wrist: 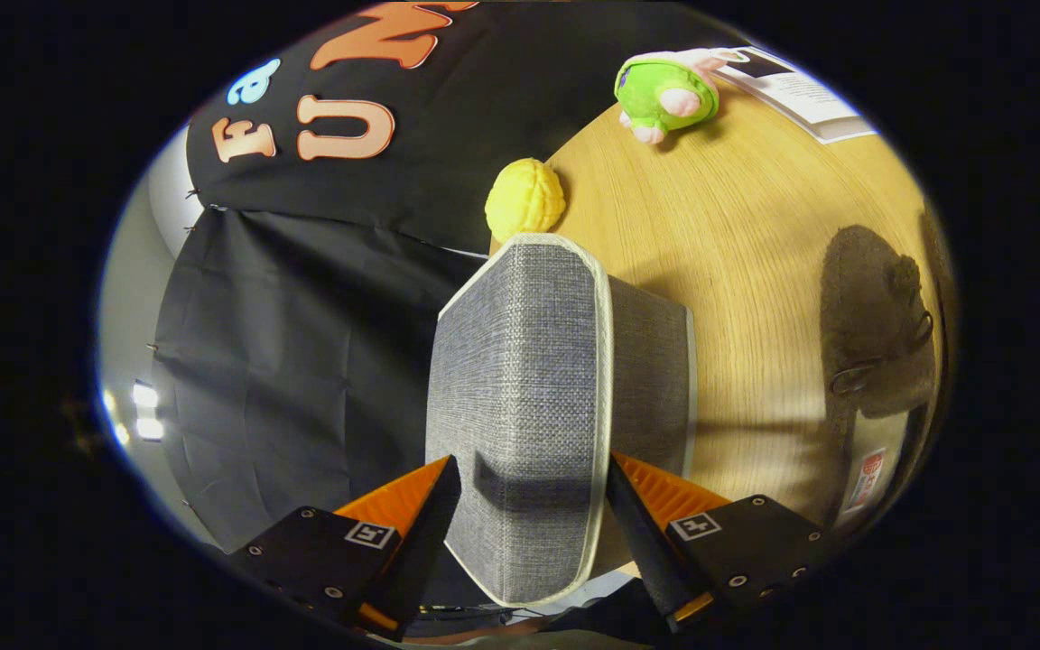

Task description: Open the storage box then place both shoes into the box .Put the left shoe in first, then the right shoe, with the right side of both shoes facing outward in a uniform manner.

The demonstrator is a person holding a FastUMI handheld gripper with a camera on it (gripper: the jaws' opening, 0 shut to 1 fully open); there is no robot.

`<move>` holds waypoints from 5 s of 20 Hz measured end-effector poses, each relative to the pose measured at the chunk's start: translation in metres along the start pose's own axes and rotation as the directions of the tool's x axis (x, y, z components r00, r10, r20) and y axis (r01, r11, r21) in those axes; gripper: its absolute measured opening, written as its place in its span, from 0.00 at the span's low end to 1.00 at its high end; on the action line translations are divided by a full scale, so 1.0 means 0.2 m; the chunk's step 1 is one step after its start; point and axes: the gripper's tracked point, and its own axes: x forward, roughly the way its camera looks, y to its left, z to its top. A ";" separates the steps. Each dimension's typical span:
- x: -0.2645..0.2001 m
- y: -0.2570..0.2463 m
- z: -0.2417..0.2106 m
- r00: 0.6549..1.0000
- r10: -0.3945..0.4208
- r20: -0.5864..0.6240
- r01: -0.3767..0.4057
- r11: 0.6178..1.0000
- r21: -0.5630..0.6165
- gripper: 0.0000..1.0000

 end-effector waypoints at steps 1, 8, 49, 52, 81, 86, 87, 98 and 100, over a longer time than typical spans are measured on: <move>-0.01 -0.02 0.01 1.000 -0.016 0.001 0.016 1.000 -0.003 0.92; -0.13 0.04 0.02 0.999 -0.034 -0.001 0.034 0.997 -0.075 0.41; 0.10 0.67 0.35 0.988 -0.035 0.151 0.067 0.975 -0.210 0.90; 0.19 0.74 0.25 0.995 -0.020 0.100 0.043 0.973 -0.229 0.90; -0.35 -0.23 0.42 0.850 -0.447 0.278 0.518 0.805 -0.290 0.94; -0.50 -0.62 0.37 0.762 -0.575 0.297 0.646 0.703 -0.298 0.92; -0.51 -0.66 0.35 0.750 -0.592 0.294 0.661 0.686 -0.304 0.91; -0.48 -1.06 0.38 0.630 -0.703 0.331 0.772 0.519 -0.367 0.57; -0.43 -1.09 0.40 0.625 -0.710 0.325 0.774 0.508 -0.378 0.45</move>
